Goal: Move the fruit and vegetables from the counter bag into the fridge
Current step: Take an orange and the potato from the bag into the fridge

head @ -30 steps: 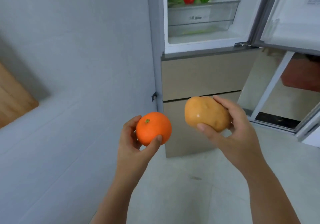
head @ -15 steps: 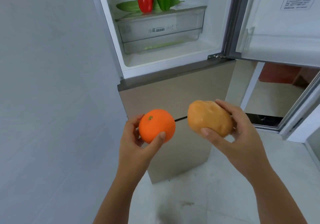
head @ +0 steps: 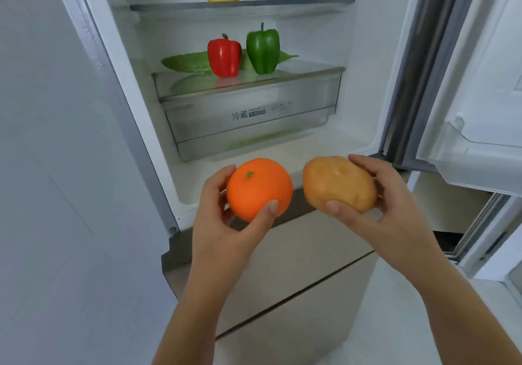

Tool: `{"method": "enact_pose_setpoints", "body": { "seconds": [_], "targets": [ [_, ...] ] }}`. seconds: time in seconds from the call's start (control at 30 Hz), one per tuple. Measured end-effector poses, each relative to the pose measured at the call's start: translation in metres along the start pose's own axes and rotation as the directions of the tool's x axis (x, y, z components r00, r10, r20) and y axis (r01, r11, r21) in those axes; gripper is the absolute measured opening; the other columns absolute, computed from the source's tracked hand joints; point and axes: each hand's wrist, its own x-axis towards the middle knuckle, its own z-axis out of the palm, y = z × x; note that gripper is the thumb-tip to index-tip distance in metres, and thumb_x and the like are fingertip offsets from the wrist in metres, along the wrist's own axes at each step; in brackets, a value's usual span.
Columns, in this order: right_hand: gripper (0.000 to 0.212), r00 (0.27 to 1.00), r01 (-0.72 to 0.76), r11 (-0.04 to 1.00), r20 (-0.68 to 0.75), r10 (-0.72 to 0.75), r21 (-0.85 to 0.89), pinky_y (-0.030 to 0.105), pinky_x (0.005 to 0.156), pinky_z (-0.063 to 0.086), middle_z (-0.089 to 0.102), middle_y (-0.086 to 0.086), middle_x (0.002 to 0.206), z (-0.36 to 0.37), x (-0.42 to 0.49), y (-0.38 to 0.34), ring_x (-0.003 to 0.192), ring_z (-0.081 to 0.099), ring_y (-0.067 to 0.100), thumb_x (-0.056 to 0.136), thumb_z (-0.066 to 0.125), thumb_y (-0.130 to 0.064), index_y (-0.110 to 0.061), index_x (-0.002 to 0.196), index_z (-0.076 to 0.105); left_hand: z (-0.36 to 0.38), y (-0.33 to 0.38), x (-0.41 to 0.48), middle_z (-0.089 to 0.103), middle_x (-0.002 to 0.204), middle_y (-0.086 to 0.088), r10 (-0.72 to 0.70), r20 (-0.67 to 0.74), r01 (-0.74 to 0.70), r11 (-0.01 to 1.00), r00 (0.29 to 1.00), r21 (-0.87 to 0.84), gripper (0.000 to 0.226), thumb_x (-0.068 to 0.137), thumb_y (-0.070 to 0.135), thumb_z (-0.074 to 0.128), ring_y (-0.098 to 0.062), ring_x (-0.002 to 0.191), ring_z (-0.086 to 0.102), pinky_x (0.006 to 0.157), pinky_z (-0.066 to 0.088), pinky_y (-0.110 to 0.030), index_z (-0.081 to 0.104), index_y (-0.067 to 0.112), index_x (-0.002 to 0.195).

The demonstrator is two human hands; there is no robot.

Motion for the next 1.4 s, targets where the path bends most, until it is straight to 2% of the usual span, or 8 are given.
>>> {"method": "enact_pose_setpoints", "body": {
  "seconds": [0.23,0.43,0.57,0.73,0.93,1.07,1.3,1.4],
  "targets": [
    [0.069,0.999,0.049,0.999,0.009,-0.049,-0.018,0.011,0.072,0.038,0.040,-0.031,0.110,0.011,0.101,0.012,0.095,0.044,-0.016,0.054,0.062,-0.056,-0.041,0.117,0.038,0.015,-0.004,0.089,0.056,0.112,0.010,0.107,-0.049,-0.108,0.994,0.993,-0.016,0.060,0.055,0.048,0.071,-0.004,0.096,0.059,0.071,0.048,-0.014,0.051,0.035,0.109],
    [0.061,0.994,0.105,0.994,-0.004,-0.105,0.008,0.014,0.071,0.038,0.047,-0.009,0.119,0.012,0.198,0.040,0.093,0.047,0.000,0.066,0.072,-0.041,-0.032,0.119,0.045,0.029,0.009,0.147,0.058,0.106,0.009,0.233,-0.103,-0.236,0.972,0.967,-0.011,0.055,0.056,0.041,0.072,0.000,0.091,0.060,0.068,0.047,-0.010,0.054,0.028,0.106],
    [0.057,0.994,0.100,0.993,-0.040,-0.097,0.058,0.020,0.074,0.039,0.049,-0.006,0.117,0.013,0.252,0.060,0.096,0.048,0.010,0.070,0.075,-0.029,-0.027,0.120,0.048,0.035,0.031,0.186,0.059,0.107,0.004,0.327,-0.143,-0.325,0.945,0.934,0.039,0.052,0.057,0.039,0.071,0.003,0.089,0.061,0.067,0.046,-0.008,0.054,0.027,0.105],
    [0.071,0.986,0.160,0.987,-0.053,-0.159,0.013,0.030,0.086,0.039,0.045,-0.008,0.115,0.015,0.305,0.068,0.100,0.046,0.011,0.060,0.078,-0.043,-0.028,0.123,0.048,0.042,0.056,0.233,0.060,0.107,0.005,0.414,-0.191,-0.395,0.909,0.890,0.131,0.051,0.060,0.037,0.071,0.003,0.089,0.062,0.067,0.047,-0.009,0.054,0.025,0.107],
    [0.065,0.970,0.237,0.971,0.051,-0.236,-0.024,0.024,0.081,0.031,0.043,-0.007,0.116,0.023,0.353,0.068,0.097,0.043,0.009,0.068,0.077,-0.030,-0.025,0.126,0.047,0.035,0.076,0.280,0.061,0.110,0.005,0.453,-0.242,-0.372,0.873,0.858,0.315,0.053,0.055,0.050,0.071,0.002,0.089,0.061,0.069,0.047,-0.013,0.053,0.036,0.103],
    [0.064,0.962,0.233,0.972,0.148,-0.228,-0.019,0.026,0.081,0.031,0.043,-0.004,0.112,0.028,0.377,0.076,0.096,0.043,0.012,0.069,0.077,-0.028,-0.023,0.126,0.047,0.028,0.082,0.301,0.061,0.109,0.006,0.425,-0.228,-0.333,0.876,0.876,0.350,0.054,0.052,0.052,0.072,0.002,0.089,0.061,0.067,0.047,-0.012,0.055,0.037,0.101],
    [0.059,0.942,0.233,0.972,0.245,-0.227,0.003,0.028,0.081,0.034,0.048,-0.001,0.112,0.035,0.398,0.087,0.096,0.047,0.016,0.067,0.078,-0.028,-0.028,0.119,0.050,0.008,0.084,0.344,0.057,0.107,0.002,0.309,-0.201,-0.181,0.857,0.930,0.482,0.064,0.059,0.033,0.081,-0.006,0.085,0.058,0.054,0.046,-0.010,0.053,0.021,0.116],
    [0.055,0.930,0.227,0.974,0.292,-0.223,0.021,0.030,0.080,0.036,0.050,-0.001,0.112,0.033,0.406,0.089,0.096,0.049,0.016,0.067,0.079,-0.029,-0.034,0.112,0.048,-0.002,0.080,0.359,0.054,0.113,-0.004,0.242,-0.198,-0.101,0.837,0.950,0.539,0.056,0.073,0.024,0.075,-0.012,0.091,0.056,0.064,0.047,-0.018,0.051,0.015,0.122]
  ]
}}
